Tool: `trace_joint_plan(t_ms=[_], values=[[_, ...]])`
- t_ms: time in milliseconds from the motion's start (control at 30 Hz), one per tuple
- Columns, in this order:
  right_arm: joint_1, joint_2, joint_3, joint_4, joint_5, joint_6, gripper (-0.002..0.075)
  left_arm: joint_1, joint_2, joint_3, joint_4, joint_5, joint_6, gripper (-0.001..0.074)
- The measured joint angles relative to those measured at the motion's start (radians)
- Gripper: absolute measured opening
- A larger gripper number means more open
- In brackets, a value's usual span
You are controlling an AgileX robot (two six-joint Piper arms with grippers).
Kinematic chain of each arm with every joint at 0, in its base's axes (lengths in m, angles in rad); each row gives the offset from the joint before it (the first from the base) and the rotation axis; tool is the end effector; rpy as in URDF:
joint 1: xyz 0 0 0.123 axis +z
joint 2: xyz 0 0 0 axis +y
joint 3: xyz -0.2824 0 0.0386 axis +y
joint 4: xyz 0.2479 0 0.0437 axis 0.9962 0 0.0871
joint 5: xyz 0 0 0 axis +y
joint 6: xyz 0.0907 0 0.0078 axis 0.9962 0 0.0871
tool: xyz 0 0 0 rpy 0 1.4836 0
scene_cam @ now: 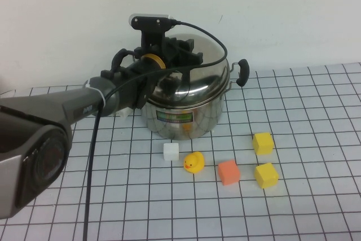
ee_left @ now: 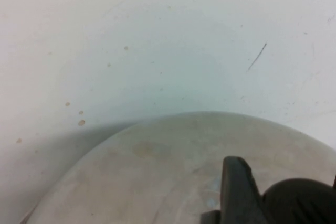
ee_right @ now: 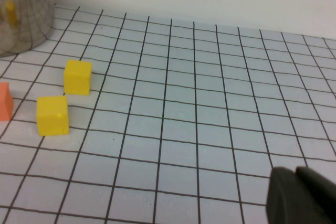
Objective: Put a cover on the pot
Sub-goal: Place the pot lid on the pot
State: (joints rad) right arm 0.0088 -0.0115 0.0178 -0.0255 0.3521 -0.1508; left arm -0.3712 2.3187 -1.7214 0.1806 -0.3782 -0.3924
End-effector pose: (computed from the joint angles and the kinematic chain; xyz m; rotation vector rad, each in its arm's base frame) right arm 0.0530 -0.0003 0.1760 -0.1628 1.8365 -0.1242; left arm 0.5009 -0.2014 0.1879 0.1771 1.7243 -0.4978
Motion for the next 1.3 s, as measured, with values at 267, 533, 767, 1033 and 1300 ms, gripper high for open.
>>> trace_joint_plan(t_ms=[267,533,767,1033,1300], values=[[0.0,0.0,0.0,0.0,0.0,0.0,0.0009,-0.002,0.006,0.0,0.033,-0.012,-0.019,0.0312],[0.0,0.0,0.0,0.0,0.0,0.0,0.0009,-0.01,0.006,-0.002,0.051,-0.004,-0.021,0.0312],[0.0,0.0,0.0,0.0,0.0,0.0,0.0009,-0.01,0.006,-0.002,0.082,0.014,0.002,0.0312],[0.0,0.0,0.0,0.0,0.0,0.0,0.0009,-0.012,-0.014,-0.003,0.108,0.078,-0.029,0.0312],[0.0,0.0,0.0,0.0,0.0,0.0,0.0009,-0.029,-0.022,-0.003,0.183,0.1,-0.13,0.0312]])
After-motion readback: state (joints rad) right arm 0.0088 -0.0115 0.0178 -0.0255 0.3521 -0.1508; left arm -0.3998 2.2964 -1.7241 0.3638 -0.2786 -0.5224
